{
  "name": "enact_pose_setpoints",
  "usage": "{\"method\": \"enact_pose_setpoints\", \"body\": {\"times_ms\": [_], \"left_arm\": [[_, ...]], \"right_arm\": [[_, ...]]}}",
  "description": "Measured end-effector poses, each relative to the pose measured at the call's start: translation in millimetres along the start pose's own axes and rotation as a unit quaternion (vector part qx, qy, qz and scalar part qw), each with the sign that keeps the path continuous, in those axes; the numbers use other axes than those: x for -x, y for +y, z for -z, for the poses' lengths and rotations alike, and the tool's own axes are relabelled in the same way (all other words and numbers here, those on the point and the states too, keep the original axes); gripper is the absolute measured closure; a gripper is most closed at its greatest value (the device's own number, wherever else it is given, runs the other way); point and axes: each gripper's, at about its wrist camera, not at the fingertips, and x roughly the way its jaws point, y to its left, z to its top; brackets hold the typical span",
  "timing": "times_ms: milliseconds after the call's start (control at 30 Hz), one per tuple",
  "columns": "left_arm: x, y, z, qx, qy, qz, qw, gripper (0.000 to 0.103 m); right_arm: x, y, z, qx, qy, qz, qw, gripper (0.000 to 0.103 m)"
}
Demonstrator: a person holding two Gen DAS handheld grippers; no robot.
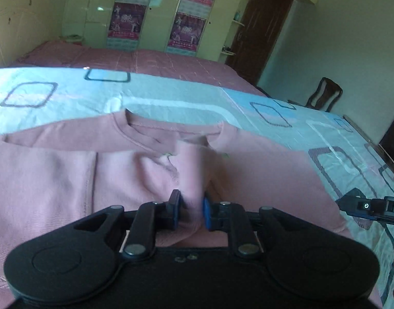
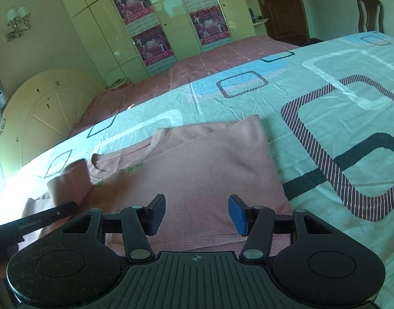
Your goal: Fold small clothes
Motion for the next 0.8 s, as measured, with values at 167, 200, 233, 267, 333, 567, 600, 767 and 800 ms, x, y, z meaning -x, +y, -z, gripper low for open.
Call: {"method": "enact_pose_setpoints", "body": {"times_ms": [167,200,233,267,333,567,600,767,800], "left_arm": [[-7,-14,15,-0.005,0.015,0.012,0.9998,0.029],[1,-14,16,-0.005,0.003,0.007,1.0,0.029],[11,-11,15,-0.007,-0.008,-0.002,0.9999,0.029],[22,-9,16,-0.01,-0.02,-0.013,0.9997,0.029],[47,0,19,-0.007,-0.043,-0.033,0.9985,0.029],[134,72,43,0.025,-0.066,-0.141,0.9875,0.038],[141,86,48,0.036,-0.058,-0.156,0.9854,0.039],[148,129,59,0.077,-0.031,-0.168,0.9823,0.042],[143,133,57,0.069,-0.023,-0.169,0.983,0.047]], "right_arm": [[2,-6,1,-0.015,0.017,-0.023,0.999,0.048],[0,-6,0,-0.02,0.021,-0.032,0.999,0.048],[-2,-4,1,-0.024,0.025,-0.044,0.998,0.048],[-5,-1,1,-0.028,0.03,-0.06,0.997,0.048],[-13,8,1,-0.038,0.042,-0.101,0.993,0.048],[-68,48,11,-0.102,0.109,-0.185,0.971,0.048],[-76,52,13,-0.109,0.119,-0.186,0.969,0.048],[-99,65,18,-0.126,0.124,-0.175,0.969,0.049],[-103,68,16,-0.122,0.121,-0.168,0.971,0.053]]}}
